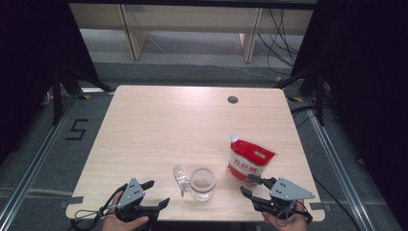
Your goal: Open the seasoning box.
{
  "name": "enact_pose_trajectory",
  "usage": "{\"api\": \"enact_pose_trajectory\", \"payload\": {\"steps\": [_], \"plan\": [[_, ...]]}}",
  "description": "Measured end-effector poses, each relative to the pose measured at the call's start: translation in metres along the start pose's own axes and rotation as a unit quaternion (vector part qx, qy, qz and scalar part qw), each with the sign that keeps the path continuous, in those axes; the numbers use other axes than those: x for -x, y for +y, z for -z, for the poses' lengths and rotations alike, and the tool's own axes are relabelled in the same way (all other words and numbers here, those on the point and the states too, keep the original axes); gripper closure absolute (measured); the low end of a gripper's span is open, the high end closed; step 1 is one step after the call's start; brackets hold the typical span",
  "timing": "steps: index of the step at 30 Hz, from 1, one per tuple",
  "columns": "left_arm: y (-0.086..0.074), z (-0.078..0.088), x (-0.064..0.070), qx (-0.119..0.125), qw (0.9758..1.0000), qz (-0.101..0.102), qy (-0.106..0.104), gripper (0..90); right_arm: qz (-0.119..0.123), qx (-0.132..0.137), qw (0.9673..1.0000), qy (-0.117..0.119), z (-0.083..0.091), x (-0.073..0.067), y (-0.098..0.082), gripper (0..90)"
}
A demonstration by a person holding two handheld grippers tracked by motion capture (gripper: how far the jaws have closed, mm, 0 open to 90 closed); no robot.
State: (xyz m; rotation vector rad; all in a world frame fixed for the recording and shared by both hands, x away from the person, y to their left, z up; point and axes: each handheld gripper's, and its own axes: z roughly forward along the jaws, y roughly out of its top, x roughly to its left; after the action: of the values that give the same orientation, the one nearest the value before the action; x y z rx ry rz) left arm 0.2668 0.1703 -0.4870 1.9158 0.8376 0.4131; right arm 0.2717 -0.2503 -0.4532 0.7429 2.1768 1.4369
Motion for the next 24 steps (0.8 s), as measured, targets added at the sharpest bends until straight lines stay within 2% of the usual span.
{"api": "enact_pose_trajectory", "payload": {"steps": [1, 4, 7, 8, 9, 10, 12, 14, 15, 16, 17, 18, 19, 20, 21, 22, 23, 24], "plan": [[0.000, -0.001, 0.000, 0.000, 1.0000, 0.000, 0.000, 21.3, 0.003, 0.005, 1.0000, -0.003, 0.000, 0.001, -0.002, 48.8], [0.000, 0.000, 0.001, 0.000, 1.0000, 0.000, -0.001, 21.2, -0.014, 0.003, 0.9998, -0.016, 0.006, 0.002, -0.006, 47.5], [0.000, 0.000, 0.000, 0.001, 1.0000, -0.001, -0.002, 21.3, -0.010, 0.001, 0.9998, -0.020, 0.009, 0.007, -0.009, 47.5], [0.001, 0.000, -0.001, 0.002, 0.9999, -0.012, -0.002, 21.3, -0.013, 0.001, 0.9997, -0.020, 0.010, 0.007, -0.010, 47.5], [0.001, 0.000, 0.000, 0.001, 1.0000, -0.002, -0.002, 21.2, -0.014, -0.001, 0.9997, -0.022, 0.010, 0.007, -0.012, 47.5], [0.001, 0.000, 0.000, 0.001, 1.0000, -0.002, 0.000, 21.3, -0.023, -0.012, 0.9995, -0.018, 0.012, 0.008, -0.013, 47.1], [0.001, 0.000, 0.000, 0.001, 1.0000, -0.001, -0.001, 21.3, -0.020, -0.008, 0.9995, -0.023, 0.013, 0.009, -0.014, 47.1], [0.001, 0.000, 0.001, 0.003, 1.0000, -0.001, -0.003, 21.2, -0.038, -0.009, 0.9988, -0.029, 0.017, 0.012, -0.018, 46.5], [0.001, 0.000, 0.001, 0.003, 1.0000, -0.001, -0.003, 21.3, -0.038, -0.009, 0.9988, -0.029, 0.017, 0.012, -0.018, 46.5], [0.001, 0.000, 0.001, 0.010, 0.9999, 0.004, -0.009, 21.3, -0.046, -0.016, 0.9983, -0.031, 0.020, 0.012, -0.021, 46.4], [0.001, 0.000, 0.001, 0.010, 0.9999, 0.004, -0.009, 21.3, -0.046, -0.016, 0.9983, -0.031, 0.020, 0.012, -0.021, 46.4], [0.002, 0.000, 0.000, 0.010, 0.9999, -0.002, -0.009, 21.3, -0.034, -0.012, 0.9990, -0.028, 0.020, 0.014, -0.023, 45.8], [0.002, 0.000, 0.000, 0.011, 0.9999, 0.005, -0.008, 21.2, -0.039, -0.013, 0.9984, -0.038, 0.021, 0.016, -0.025, 44.1], [0.002, 0.000, 0.000, 0.010, 0.9999, 0.006, -0.008, 21.2, -0.056, -0.020, 0.9975, -0.037, 0.022, 0.014, -0.025, 43.0], [0.002, 0.000, 0.000, 0.011, 0.9999, 0.006, -0.009, 21.3, -0.045, -0.013, 0.9981, -0.040, 0.022, 0.019, -0.028, 40.9], [0.002, 0.000, 0.001, 0.011, 0.9999, 0.006, -0.009, 21.3, -0.045, -0.013, 0.9981, -0.040, 0.022, 0.019, -0.028, 40.9], [0.001, 0.000, 0.001, 0.012, 0.9999, 0.006, -0.009, 21.3, -0.074, -0.023, 0.9959, -0.046, 0.025, 0.017, -0.028, 39.0], [0.001, 0.000, 0.002, 0.011, 0.9999, 0.008, -0.011, 21.2, -0.073, -0.022, 0.9959, -0.049, 0.025, 0.018, -0.029, 38.3]]}}
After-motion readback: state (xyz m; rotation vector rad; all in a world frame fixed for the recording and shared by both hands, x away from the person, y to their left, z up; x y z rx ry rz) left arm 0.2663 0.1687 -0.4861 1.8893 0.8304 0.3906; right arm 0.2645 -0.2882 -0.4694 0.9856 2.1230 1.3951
